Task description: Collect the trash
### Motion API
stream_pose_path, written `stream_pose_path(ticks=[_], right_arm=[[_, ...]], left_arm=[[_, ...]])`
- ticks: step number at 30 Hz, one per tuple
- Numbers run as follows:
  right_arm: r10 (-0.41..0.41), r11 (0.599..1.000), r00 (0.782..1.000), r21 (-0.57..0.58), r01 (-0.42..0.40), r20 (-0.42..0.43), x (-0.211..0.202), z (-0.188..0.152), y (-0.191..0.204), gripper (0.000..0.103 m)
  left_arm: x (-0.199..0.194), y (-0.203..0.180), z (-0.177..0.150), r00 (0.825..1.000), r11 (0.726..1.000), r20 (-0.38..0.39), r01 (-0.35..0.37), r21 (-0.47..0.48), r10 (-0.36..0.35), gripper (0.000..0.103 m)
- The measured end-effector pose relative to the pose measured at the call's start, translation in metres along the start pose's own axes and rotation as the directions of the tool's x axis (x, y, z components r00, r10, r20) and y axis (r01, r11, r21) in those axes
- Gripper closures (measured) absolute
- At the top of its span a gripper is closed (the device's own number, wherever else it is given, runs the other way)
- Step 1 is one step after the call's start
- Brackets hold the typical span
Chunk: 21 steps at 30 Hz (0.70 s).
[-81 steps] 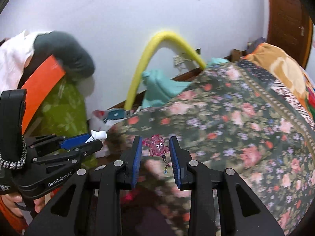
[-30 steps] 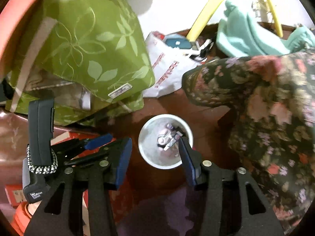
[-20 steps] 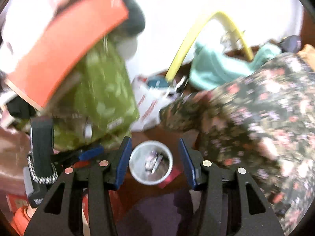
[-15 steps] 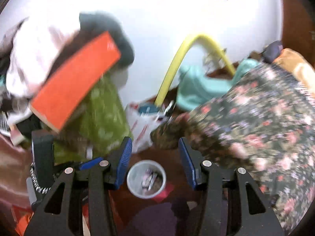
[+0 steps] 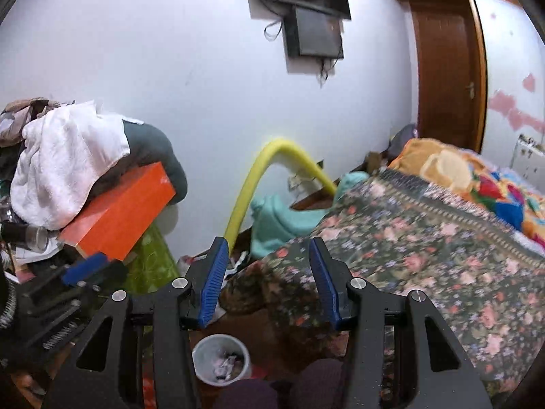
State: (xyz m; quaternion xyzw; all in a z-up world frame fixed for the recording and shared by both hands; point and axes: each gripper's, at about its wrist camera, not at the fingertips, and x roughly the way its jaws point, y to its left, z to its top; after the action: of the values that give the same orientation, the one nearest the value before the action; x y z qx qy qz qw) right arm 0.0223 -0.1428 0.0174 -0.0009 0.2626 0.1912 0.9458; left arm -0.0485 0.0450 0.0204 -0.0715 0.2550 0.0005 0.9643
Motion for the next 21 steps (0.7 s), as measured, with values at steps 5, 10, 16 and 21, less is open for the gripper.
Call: stream_pose_path(ticks=[5,10,16,21], right_arm=[[-0.048,0.999,0.998,-0.001,0.048,0.046,-0.019,-0.001,0.001,0.041],[-0.145,0.989,0.982,0.004,0.146,0.118,-0.036,-0.003,0.001,0.0],[-0.198,0.98,0.975,0.012,0.198,0.1,-0.035,-0.004,-0.001,0.0],[-0.182,0.983,0.98,0.023,0.18,0.082,-0.034,-0.006,-0.001,0.0]], left_arm=[[-0.015,-0.005,0.001,0.998,0.999,0.058,0.01,0.051,-0.013,0.034],[-0.014,0.0,0.002,0.999,0.999,0.041,0.021,0.042,-0.023,0.016],[-0.015,0.003,-0.001,0.999,0.999,0.044,0.02,0.029,-0.021,0.011],[-0.017,-0.001,-0.004,0.999,0.999,0.043,0.013,0.052,-0.015,0.011]])
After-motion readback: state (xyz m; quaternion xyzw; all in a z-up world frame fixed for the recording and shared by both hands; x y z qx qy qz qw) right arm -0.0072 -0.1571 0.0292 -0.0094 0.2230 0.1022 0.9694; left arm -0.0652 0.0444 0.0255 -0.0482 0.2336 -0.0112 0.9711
